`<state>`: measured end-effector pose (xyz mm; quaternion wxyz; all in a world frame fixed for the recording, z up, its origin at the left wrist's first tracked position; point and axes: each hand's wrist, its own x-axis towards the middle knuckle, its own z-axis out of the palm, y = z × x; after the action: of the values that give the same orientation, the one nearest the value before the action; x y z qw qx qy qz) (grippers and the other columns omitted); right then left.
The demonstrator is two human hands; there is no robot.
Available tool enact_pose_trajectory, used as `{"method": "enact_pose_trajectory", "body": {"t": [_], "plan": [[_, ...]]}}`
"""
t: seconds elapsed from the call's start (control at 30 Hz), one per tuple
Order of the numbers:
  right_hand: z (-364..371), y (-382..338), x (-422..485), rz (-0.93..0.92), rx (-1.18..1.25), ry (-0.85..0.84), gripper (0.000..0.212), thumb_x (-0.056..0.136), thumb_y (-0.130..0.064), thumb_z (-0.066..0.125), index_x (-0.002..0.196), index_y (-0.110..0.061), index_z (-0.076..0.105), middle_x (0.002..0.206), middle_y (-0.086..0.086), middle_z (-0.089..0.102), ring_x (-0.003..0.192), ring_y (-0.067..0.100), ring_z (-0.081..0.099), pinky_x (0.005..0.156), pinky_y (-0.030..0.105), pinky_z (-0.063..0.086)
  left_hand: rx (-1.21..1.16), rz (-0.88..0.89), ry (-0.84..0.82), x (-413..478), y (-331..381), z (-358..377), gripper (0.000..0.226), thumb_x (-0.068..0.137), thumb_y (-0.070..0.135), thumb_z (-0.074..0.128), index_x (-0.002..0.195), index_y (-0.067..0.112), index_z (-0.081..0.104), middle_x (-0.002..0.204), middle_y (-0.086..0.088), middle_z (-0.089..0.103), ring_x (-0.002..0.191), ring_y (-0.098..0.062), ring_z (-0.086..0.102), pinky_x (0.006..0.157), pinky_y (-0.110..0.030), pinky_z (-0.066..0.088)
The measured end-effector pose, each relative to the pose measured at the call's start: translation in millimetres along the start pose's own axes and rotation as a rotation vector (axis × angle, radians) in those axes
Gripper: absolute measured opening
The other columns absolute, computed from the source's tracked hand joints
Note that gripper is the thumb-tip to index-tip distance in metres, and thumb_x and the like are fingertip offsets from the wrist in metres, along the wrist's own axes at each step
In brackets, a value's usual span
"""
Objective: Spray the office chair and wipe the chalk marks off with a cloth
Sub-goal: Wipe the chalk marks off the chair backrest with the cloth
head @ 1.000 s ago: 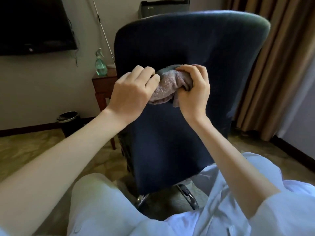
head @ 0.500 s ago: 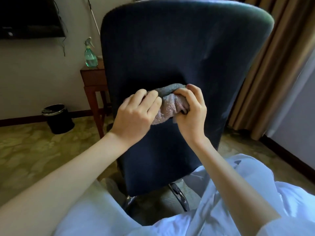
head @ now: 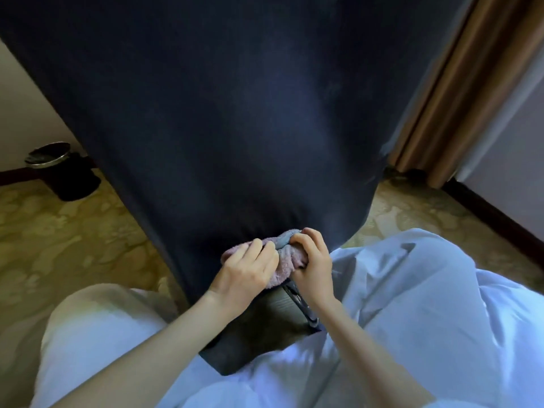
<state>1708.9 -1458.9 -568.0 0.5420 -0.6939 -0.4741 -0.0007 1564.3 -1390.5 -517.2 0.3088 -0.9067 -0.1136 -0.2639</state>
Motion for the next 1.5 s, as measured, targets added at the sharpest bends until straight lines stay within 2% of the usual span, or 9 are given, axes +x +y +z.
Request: {"method": "enact_pose_trajectory", "body": {"t": [0.13,0.27,0.5,0.63,0.87,1.13,1.27,1.4,1.5], "plan": [[8,29,-13,0.107,-0.048,-0.07,0.042,0.065,0.008,0.065,0.098,-0.017,0.061,0.116,-0.002,0.052,0.099,0.021,0.054,0.081,0.031,0.047,-0.018,0.035,-0.122,-9,24,26,0.027,0.088,0.0,0.041,0.082,0.014,0.064,0.084,-0.003,0.061,0.072,-0.02,0.058,0.059,-0.033,0.05],[12,38,-22,0.25,-0.036,-0.069,0.041,0.061,0.013,0.055,0.092,-0.014,0.062,0.105,-0.009,0.051,0.089,0.014,0.053,0.073,0.012,0.037,-0.023,0.076,-0.221,-12,37,38,0.021,0.085,0.002,0.043,0.085,0.012,0.062,0.084,-0.004,0.06,0.069,-0.022,0.056,0.052,-0.035,0.046],[12,33,-17,0.341,0.039,0.019,0.035,0.07,0.014,0.058,0.082,-0.019,0.062,0.093,-0.008,0.055,0.083,0.003,0.054,0.069,0.009,0.039,-0.129,0.04,-0.283,-5,40,41,0.014,0.077,-0.001,0.057,0.08,0.012,0.06,0.083,-0.006,0.058,0.067,-0.023,0.053,0.053,-0.033,0.049],[-2,19,2,0.266,0.083,0.076,0.043,0.07,0.016,0.059,0.092,-0.02,0.067,0.1,-0.009,0.058,0.093,0.006,0.056,0.078,0.022,0.048,-0.168,-0.021,-0.168,19,25,18,0.025,0.087,-0.005,0.044,0.078,0.014,0.058,0.08,-0.003,0.056,0.065,-0.018,0.051,0.054,-0.027,0.044],[-37,-53,41,0.014,0.086,0.182,0.052,0.059,0.014,0.052,0.1,-0.014,0.068,0.11,-0.001,0.054,0.101,0.021,0.054,0.082,0.034,0.048,-0.145,-0.126,0.095,53,-22,-47,0.023,0.089,-0.004,0.055,0.08,0.014,0.066,0.085,-0.001,0.064,0.069,-0.019,0.056,0.058,-0.027,0.05],[-59,-183,65,-0.384,-0.077,0.177,0.04,0.068,-0.001,0.063,0.105,-0.016,0.071,0.116,0.007,0.057,0.106,0.025,0.053,0.084,0.011,0.035,-0.072,-0.244,0.262,14,-107,-141,0.02,0.091,0.001,0.054,0.105,0.005,0.067,0.106,-0.012,0.067,0.09,-0.031,0.059,0.076,-0.038,0.048],[-39,-228,50,-0.508,-0.114,0.157,0.032,0.079,-0.014,0.059,0.109,-0.016,0.07,0.12,0.012,0.059,0.108,0.03,0.055,0.08,0.025,0.047,-0.008,-0.351,0.269,-22,-136,-162,0.03,0.079,0.003,0.069,0.109,0.005,0.063,0.109,-0.014,0.064,0.095,-0.034,0.057,0.08,-0.042,0.045],[-16,-243,32,-0.512,-0.143,0.14,0.033,0.08,-0.023,0.061,0.112,-0.017,0.069,0.123,0.013,0.058,0.111,0.031,0.055,0.076,0.033,0.054,-0.263,-0.515,0.242,-37,-155,-156,0.041,0.068,0.001,0.08,0.106,0.001,0.065,0.111,-0.015,0.062,0.1,-0.031,0.059,0.085,-0.04,0.05],[-10,-237,27,-0.473,-0.141,0.134,0.041,0.073,-0.017,0.072,0.114,-0.019,0.068,0.127,0.011,0.056,0.115,0.029,0.052,0.081,0.031,0.052,-0.554,-0.566,0.29,-31,-156,-148,0.043,0.066,-0.004,0.082,0.105,0.0,0.063,0.11,-0.011,0.061,0.102,-0.015,0.058,0.089,-0.019,0.047]]}}
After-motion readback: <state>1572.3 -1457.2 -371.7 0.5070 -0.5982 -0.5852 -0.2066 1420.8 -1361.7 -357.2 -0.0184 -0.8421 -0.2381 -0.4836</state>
